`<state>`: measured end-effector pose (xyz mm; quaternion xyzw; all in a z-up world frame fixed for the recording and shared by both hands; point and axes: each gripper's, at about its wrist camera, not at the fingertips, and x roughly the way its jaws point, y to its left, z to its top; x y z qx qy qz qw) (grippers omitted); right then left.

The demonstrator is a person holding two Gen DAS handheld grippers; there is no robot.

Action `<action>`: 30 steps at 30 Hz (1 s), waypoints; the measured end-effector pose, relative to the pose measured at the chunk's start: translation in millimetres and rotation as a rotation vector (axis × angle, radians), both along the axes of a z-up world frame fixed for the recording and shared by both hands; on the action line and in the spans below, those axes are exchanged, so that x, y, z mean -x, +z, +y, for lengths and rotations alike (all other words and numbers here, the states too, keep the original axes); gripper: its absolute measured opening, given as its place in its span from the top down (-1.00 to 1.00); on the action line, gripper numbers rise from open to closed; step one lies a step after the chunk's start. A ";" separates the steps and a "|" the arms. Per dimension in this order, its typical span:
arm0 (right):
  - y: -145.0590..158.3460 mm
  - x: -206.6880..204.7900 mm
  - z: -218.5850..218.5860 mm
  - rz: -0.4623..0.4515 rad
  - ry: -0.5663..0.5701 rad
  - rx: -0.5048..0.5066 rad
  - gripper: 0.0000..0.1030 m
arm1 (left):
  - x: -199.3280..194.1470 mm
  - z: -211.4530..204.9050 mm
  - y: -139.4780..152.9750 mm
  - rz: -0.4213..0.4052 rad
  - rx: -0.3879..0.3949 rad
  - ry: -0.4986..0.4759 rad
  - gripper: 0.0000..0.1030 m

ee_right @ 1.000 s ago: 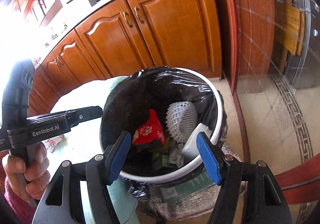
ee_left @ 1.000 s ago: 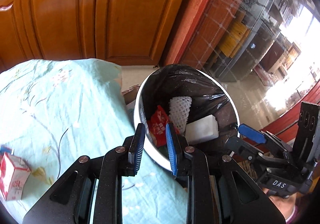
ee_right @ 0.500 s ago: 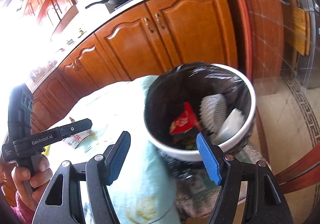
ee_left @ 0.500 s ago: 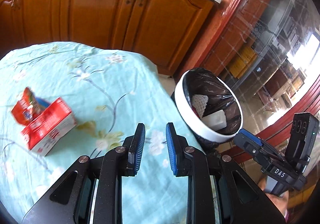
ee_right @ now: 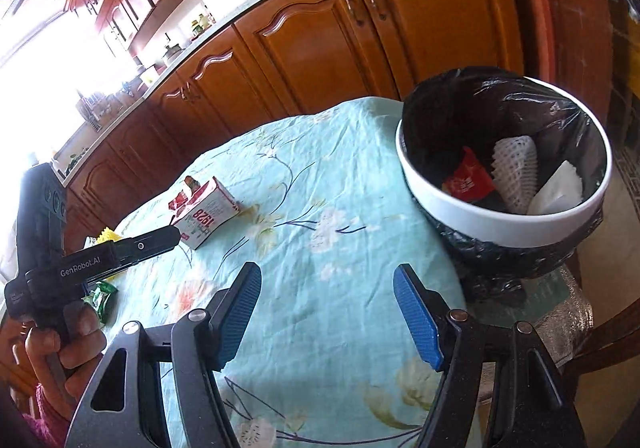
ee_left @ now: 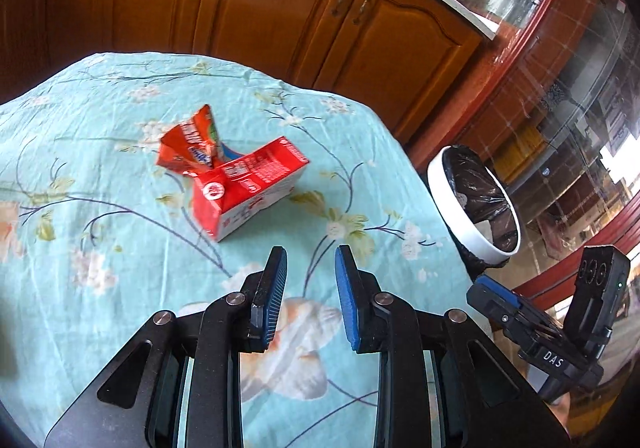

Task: Collect trash
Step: 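Move both tools back toward the orange wrapper and red milk carton, then grasp the orange-blue wrapper with the left tool while the right tool grasps the red milk carton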

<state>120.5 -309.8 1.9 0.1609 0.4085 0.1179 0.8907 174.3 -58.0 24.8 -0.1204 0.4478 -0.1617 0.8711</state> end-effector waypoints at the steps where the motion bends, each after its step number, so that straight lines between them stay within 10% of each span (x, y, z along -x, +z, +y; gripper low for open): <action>1: -1.0 -0.1 4.6 0.002 0.009 -0.002 -0.37 | 0.9 6.6 -0.8 0.001 -0.002 0.013 0.53; 21: -3.7 -5.1 38.2 0.010 0.045 -0.001 -0.37 | -67.6 73.2 -34.3 0.054 0.061 0.181 0.53; 30: -2.6 -9.9 29.3 0.006 0.019 -0.009 -0.37 | -65.7 36.5 -40.2 0.084 0.075 0.066 0.53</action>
